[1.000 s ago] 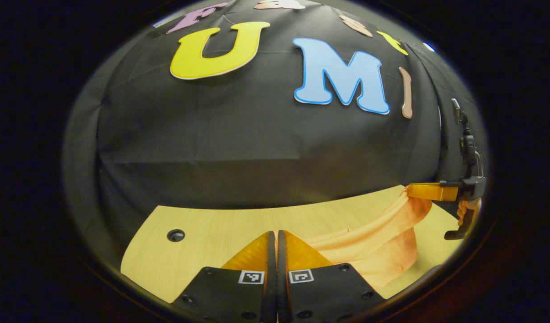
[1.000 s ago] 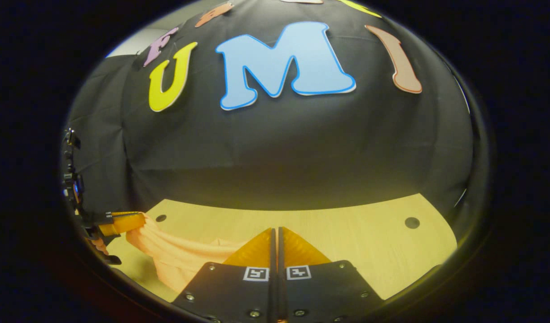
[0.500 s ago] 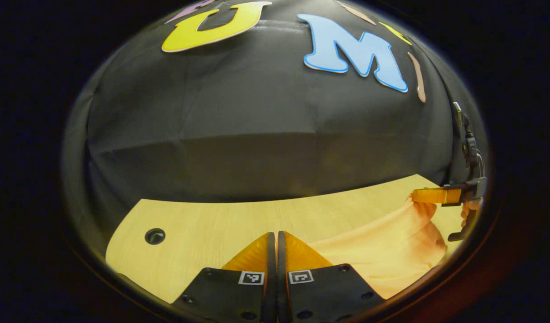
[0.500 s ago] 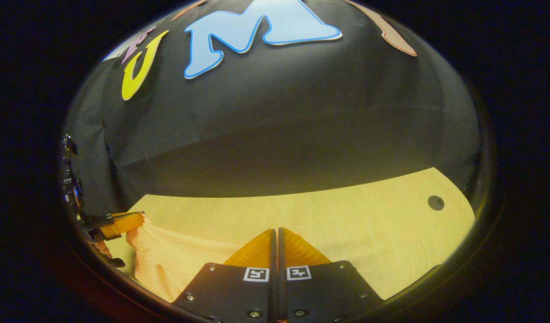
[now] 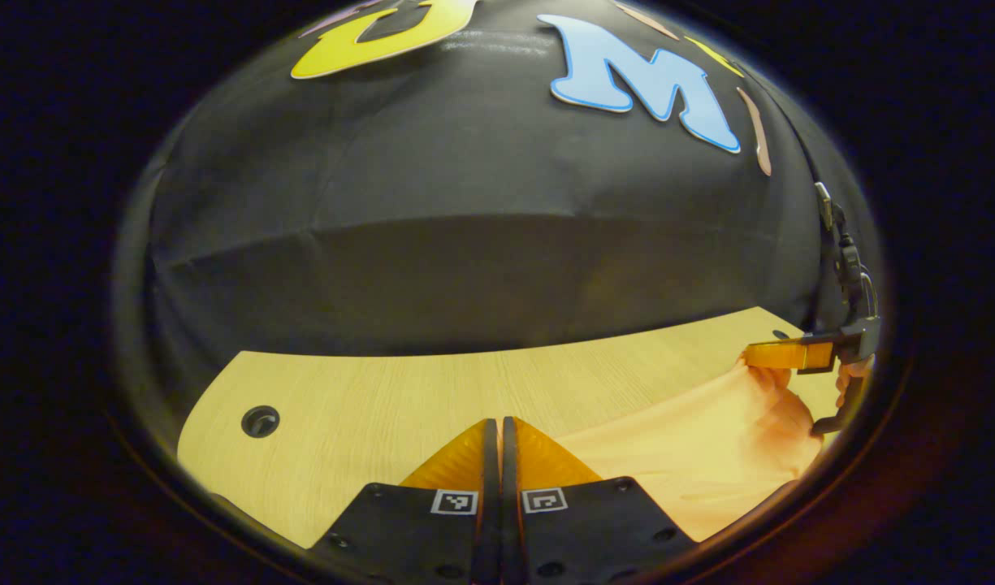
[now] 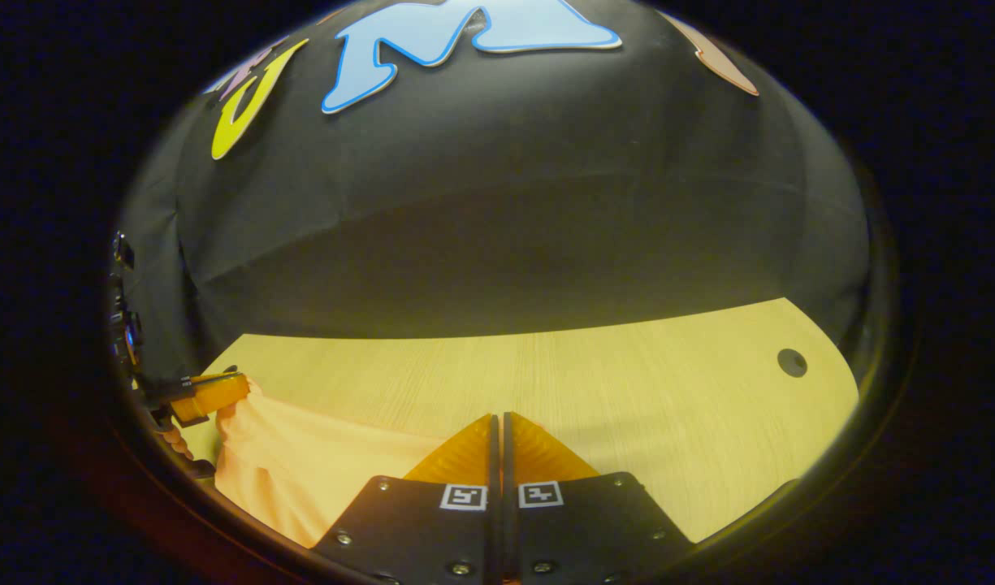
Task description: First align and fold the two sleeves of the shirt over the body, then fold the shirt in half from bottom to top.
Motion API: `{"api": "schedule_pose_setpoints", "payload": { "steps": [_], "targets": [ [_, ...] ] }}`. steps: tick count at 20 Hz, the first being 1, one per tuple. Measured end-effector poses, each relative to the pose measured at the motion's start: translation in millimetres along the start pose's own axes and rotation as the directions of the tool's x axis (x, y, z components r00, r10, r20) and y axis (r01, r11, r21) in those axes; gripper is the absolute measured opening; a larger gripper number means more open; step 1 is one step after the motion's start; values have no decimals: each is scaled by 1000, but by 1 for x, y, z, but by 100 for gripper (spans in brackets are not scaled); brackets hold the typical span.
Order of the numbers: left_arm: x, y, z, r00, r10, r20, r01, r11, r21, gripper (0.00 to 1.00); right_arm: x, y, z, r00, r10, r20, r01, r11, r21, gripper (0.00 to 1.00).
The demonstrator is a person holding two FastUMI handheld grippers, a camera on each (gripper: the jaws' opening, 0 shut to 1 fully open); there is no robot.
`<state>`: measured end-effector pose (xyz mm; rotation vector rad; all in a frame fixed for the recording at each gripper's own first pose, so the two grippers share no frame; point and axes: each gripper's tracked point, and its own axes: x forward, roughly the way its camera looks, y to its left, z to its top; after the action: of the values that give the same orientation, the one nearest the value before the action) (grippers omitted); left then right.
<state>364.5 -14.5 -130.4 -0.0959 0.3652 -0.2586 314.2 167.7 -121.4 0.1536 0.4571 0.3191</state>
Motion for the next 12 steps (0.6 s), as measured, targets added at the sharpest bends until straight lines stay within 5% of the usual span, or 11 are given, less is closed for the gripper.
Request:
{"api": "schedule_pose_setpoints", "payload": {
  "steps": [4,7,8,9,10,12],
  "targets": [
    [7,10,-3,998,68,15,-69,997,32,16,2,-1,-6,1000,-12,-21,12,1000,-2,2],
    [6,18,4,991,128,41,-130,989,63,18,0,-9,-4,999,-35,-17,35,999,-2,13],
    [5,16,5,993,111,42,-113,993,46,27,-3,-8,-2,1000,-28,-14,28,1000,6,18],
    [6,12,3,995,94,34,-95,995,40,42,-2,-8,-3,999,-30,-15,30,1000,9,38],
    [7,11,1,995,98,32,-99,994,44,57,0,-8,-2,999,-30,-10,30,1000,7,47],
    [8,6,-2,996,91,20,-92,995,45,94,-3,-6,-4,1000,-25,-13,25,1000,-1,56]
  ]
}}
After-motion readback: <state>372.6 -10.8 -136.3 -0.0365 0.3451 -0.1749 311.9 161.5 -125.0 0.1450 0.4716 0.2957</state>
